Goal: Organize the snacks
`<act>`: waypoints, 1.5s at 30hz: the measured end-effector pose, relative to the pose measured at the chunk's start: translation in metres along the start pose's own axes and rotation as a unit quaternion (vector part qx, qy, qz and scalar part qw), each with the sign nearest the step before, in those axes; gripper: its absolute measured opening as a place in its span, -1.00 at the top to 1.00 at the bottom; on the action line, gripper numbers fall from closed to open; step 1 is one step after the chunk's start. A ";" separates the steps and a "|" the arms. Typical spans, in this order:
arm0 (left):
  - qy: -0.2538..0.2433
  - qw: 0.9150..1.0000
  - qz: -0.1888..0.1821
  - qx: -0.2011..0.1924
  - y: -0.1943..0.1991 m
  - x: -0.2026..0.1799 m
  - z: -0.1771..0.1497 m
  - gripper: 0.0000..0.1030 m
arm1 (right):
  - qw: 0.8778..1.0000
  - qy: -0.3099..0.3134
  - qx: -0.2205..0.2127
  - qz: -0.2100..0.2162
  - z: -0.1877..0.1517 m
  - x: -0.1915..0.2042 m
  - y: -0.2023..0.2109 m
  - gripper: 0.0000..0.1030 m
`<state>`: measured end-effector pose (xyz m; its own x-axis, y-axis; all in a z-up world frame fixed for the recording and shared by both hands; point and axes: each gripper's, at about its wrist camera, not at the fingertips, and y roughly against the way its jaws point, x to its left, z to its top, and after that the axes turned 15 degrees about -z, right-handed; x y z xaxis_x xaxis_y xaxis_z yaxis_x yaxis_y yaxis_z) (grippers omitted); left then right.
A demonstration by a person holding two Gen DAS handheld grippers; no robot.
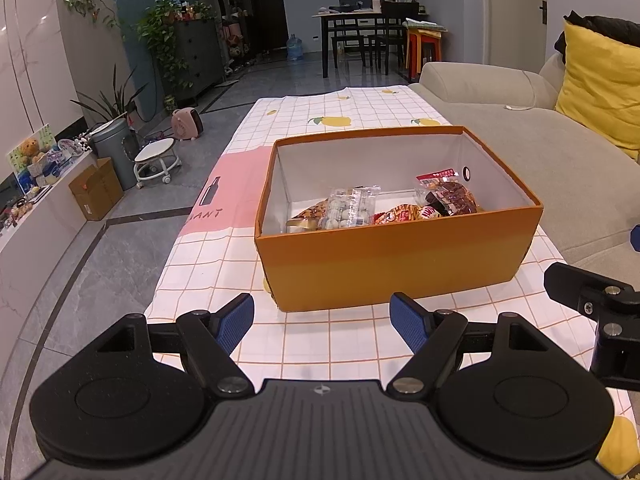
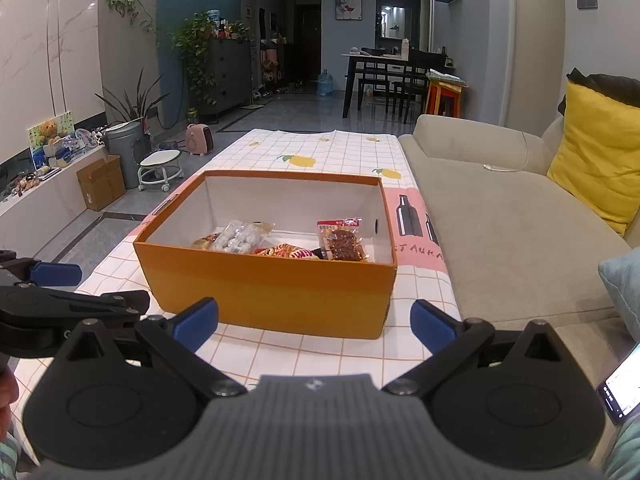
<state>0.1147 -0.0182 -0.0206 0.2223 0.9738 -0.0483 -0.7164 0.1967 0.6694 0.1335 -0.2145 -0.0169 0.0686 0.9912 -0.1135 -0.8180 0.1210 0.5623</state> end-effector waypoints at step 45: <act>-0.002 1.000 0.000 -0.004 0.002 0.000 0.001 -0.76 | 1.000 0.003 0.004 0.000 0.000 0.004 -0.001 -0.93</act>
<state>0.1141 -0.0183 -0.0185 0.2246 0.9734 -0.0446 -0.7220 0.1969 0.6633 0.1347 -0.2105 -0.0178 0.0649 0.9909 -0.1177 -0.8131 0.1209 0.5695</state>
